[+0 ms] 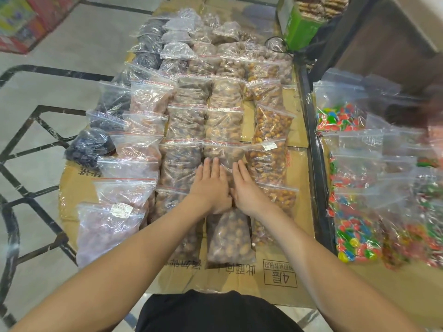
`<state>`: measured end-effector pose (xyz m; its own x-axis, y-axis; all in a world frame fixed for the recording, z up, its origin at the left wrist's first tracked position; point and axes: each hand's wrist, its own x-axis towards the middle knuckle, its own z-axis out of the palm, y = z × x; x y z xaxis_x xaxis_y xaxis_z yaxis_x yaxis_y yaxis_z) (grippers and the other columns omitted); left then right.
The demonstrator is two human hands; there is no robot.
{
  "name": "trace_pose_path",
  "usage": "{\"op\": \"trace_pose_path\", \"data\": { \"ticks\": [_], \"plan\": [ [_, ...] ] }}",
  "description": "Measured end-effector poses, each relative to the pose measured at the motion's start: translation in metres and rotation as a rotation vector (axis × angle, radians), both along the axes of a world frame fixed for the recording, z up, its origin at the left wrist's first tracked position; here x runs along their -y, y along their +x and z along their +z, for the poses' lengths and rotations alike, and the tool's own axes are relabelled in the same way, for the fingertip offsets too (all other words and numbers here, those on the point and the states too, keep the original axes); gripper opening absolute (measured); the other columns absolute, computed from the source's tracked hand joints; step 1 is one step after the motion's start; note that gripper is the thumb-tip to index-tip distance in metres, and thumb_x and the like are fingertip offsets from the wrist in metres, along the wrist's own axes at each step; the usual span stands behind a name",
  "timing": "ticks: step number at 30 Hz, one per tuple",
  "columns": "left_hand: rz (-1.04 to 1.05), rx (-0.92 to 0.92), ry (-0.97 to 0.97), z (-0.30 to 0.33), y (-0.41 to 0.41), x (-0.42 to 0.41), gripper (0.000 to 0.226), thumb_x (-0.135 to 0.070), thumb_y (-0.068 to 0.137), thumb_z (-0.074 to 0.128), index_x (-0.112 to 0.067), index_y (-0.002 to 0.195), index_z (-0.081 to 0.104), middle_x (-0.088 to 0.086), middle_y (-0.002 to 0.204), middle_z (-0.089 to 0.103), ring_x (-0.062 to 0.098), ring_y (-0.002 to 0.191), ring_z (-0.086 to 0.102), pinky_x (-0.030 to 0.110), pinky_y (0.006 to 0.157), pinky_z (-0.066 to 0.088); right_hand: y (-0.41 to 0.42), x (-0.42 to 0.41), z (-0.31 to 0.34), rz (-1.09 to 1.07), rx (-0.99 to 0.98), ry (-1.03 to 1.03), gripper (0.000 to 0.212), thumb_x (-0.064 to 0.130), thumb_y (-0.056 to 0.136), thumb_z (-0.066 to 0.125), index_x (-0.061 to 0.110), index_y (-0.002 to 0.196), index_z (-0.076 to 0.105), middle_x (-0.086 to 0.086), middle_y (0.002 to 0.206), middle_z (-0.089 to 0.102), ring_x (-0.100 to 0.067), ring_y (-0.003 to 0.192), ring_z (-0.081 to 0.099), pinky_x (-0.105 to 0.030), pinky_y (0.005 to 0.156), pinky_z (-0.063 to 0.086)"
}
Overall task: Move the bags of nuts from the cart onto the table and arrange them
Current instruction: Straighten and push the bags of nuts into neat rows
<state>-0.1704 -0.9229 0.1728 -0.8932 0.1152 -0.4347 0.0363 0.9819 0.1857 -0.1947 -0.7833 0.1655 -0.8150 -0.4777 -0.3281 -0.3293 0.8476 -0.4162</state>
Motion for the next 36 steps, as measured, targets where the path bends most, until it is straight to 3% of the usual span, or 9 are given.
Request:
{"op": "trace_pose_path", "data": {
  "ticks": [2,4,6,13,17,20,27,33,36],
  "plan": [
    [-0.001,-0.088,0.046,0.005,-0.002,-0.004,0.080,-0.033,0.100,0.034,-0.001,0.159,-0.011,0.021,0.165,-0.020,0.041,0.154,-0.013,0.051,0.126,0.002,0.002,0.003,-0.001,0.022,0.077,-0.031,0.085,0.007,0.104,0.049,0.009,0.162,-0.013,-0.011,0.170,-0.021,-0.027,0.159,-0.006,-0.039,0.127,0.021],
    [-0.017,-0.080,0.031,0.000,-0.002,-0.001,0.081,-0.029,0.101,0.037,-0.005,0.158,-0.015,0.016,0.165,-0.026,0.041,0.154,-0.013,0.053,0.125,0.004,0.004,0.003,-0.002,-0.022,0.095,-0.106,0.081,0.006,0.105,0.048,0.013,0.164,-0.009,-0.008,0.171,-0.017,-0.023,0.159,-0.005,-0.034,0.129,0.011],
    [-0.024,-0.058,0.012,-0.011,0.001,0.003,0.084,-0.031,0.101,0.038,-0.010,0.157,-0.020,0.011,0.163,-0.033,0.038,0.153,-0.018,0.056,0.125,0.001,0.005,0.001,-0.003,-0.080,0.093,-0.147,0.076,0.012,0.107,0.049,0.015,0.165,-0.001,-0.005,0.172,-0.013,-0.022,0.159,0.003,-0.031,0.126,0.011],
    [0.022,-0.046,0.026,-0.022,0.002,0.003,0.086,-0.038,0.100,0.034,-0.012,0.156,-0.026,0.012,0.161,-0.035,0.038,0.151,-0.026,0.055,0.124,-0.008,-0.001,0.007,0.006,-0.060,0.033,-0.095,0.075,0.015,0.107,0.050,0.008,0.164,0.001,-0.010,0.173,-0.010,-0.026,0.160,-0.001,-0.034,0.127,0.006],
    [0.003,-0.045,0.059,-0.013,0.004,0.009,0.090,-0.036,0.098,0.040,-0.012,0.156,-0.024,0.009,0.163,-0.033,0.031,0.153,-0.023,0.053,0.123,-0.009,0.002,0.011,0.006,-0.006,-0.025,0.008,0.068,0.021,0.112,0.037,0.007,0.163,-0.005,-0.011,0.171,-0.018,-0.032,0.158,-0.011,-0.038,0.127,-0.003],
    [-0.035,-0.039,0.025,-0.014,0.012,0.027,0.085,-0.040,0.101,0.037,-0.012,0.158,-0.020,0.006,0.164,-0.030,0.026,0.154,-0.019,0.052,0.123,-0.011,0.003,0.012,-0.009,0.018,0.087,0.108,0.071,0.033,0.112,0.029,0.009,0.162,-0.017,-0.009,0.167,-0.031,-0.039,0.156,-0.016,-0.049,0.129,0.000],
    [-0.021,0.051,-0.251,-0.008,0.009,0.011,0.082,-0.035,0.104,0.033,-0.011,0.154,-0.029,0.010,0.161,-0.035,0.041,0.151,-0.023,0.060,0.122,-0.006,-0.006,0.024,-0.011,-0.029,0.089,0.260,0.073,0.037,0.112,0.026,0.006,0.160,-0.020,-0.010,0.164,-0.037,-0.047,0.156,-0.008,-0.057,0.126,0.018],
    [-0.112,-0.067,-0.156,-0.019,0.052,0.009,0.069,-0.019,0.107,0.026,-0.009,0.157,-0.021,0.008,0.164,-0.028,0.032,0.154,-0.017,0.052,0.126,-0.001,0.038,0.007,-0.017,0.095,0.025,0.213,0.066,0.031,0.112,0.023,0.004,0.161,-0.013,-0.015,0.168,-0.025,-0.031,0.158,-0.012,-0.045,0.130,0.006],
    [-0.091,-0.015,-0.115,-0.018,0.051,0.004,0.069,-0.020,0.108,0.025,-0.007,0.156,-0.022,0.010,0.165,-0.027,0.032,0.155,-0.016,0.046,0.127,0.003,0.025,0.011,-0.034,0.137,0.093,0.276,0.070,0.031,0.109,0.022,0.006,0.158,-0.022,-0.010,0.166,-0.031,-0.033,0.154,-0.026,-0.053,0.129,0.001]
  ]
}}
